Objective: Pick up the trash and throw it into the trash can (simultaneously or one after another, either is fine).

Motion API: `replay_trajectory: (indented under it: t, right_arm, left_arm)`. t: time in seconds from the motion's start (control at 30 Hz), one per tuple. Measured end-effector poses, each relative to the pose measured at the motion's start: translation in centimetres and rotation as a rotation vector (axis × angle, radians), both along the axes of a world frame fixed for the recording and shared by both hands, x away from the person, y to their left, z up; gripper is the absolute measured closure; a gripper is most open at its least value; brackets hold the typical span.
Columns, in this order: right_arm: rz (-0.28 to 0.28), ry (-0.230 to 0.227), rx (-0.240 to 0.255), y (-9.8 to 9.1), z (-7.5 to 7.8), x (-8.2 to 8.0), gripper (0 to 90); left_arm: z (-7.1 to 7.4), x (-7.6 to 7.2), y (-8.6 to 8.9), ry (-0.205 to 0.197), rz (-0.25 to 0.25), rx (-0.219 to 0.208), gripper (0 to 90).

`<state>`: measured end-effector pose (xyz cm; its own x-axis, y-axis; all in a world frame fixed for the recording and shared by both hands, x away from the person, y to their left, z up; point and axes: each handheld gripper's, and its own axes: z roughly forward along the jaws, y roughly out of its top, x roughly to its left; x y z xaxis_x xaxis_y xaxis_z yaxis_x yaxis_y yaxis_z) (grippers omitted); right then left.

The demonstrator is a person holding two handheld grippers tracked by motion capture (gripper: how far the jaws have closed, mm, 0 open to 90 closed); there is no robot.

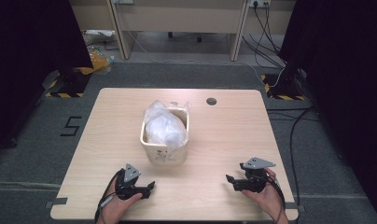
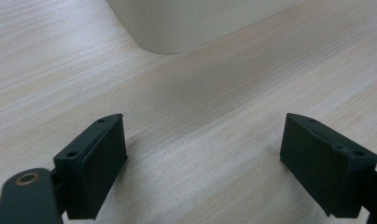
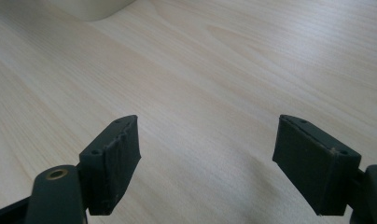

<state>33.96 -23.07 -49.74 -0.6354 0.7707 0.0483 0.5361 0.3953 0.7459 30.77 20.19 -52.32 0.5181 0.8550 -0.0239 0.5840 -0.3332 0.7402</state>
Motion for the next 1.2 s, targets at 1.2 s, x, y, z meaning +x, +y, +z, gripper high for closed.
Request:
replay_trajectory:
  t: [1.2]
  right_arm:
    - [-0.017, -0.002, -0.067, -1.0, -1.9, -2.3, 13.6]
  left_arm:
    - [0.0, -0.1, 0.1, 0.002, 0.000, 0.005, 13.6]
